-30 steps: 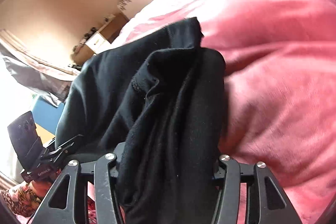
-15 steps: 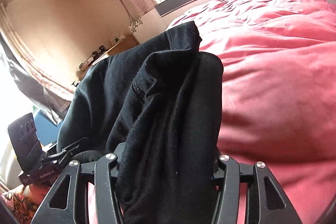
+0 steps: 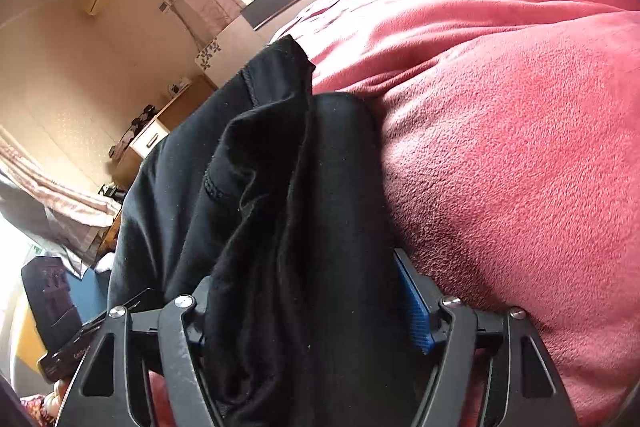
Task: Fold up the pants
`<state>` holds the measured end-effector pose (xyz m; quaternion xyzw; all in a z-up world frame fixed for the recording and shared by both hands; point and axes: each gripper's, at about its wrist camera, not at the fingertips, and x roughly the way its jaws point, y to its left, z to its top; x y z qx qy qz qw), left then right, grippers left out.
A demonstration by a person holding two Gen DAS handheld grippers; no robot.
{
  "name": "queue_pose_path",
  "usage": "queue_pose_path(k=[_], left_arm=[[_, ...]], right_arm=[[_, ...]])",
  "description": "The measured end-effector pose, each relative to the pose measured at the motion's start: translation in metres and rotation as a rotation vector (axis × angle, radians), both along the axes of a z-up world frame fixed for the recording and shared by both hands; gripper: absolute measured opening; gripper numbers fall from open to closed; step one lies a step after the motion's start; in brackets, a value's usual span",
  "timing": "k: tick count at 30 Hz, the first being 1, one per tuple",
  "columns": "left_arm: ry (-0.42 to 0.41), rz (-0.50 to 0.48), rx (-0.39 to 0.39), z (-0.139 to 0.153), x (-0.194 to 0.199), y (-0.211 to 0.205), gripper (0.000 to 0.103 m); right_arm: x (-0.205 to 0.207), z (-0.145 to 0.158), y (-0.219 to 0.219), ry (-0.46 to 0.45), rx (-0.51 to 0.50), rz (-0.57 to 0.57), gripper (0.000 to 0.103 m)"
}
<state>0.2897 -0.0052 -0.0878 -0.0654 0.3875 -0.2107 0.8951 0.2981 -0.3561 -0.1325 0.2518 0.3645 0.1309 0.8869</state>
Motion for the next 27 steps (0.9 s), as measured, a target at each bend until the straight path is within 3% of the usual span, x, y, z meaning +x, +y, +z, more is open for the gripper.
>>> queue_pose_path(k=[2, 6, 11, 15, 23, 27], left_arm=[[-0.003, 0.012, -0.003, 0.005, -0.013, 0.008, 0.072], [-0.037, 0.104, 0.024, 0.016, -0.047, 0.024, 0.072], [-0.139, 0.225, 0.154, 0.018, -0.115, 0.024, 0.073], [-0.103, 0.258, 0.246, 0.007, -0.147, 0.019, 0.073], [-0.112, 0.298, 0.258, 0.021, -0.207, 0.011, 0.073], [-0.161, 0.313, 0.235, 0.049, -0.227, 0.01, 0.073]], right_arm=[[-0.007, 0.006, -0.002, 0.002, -0.064, 0.009, 0.079], [-0.03, 0.02, -0.005, 0.007, -0.159, -0.05, 0.103], [-0.081, 0.031, -0.002, 0.013, -0.214, -0.102, 0.103], [-0.118, 0.036, 0.014, 0.04, -0.243, -0.119, 0.103], [-0.192, 0.057, 0.062, -0.006, -0.326, -0.129, 0.103], [-0.228, 0.072, 0.082, -0.032, -0.372, -0.154, 0.103]])
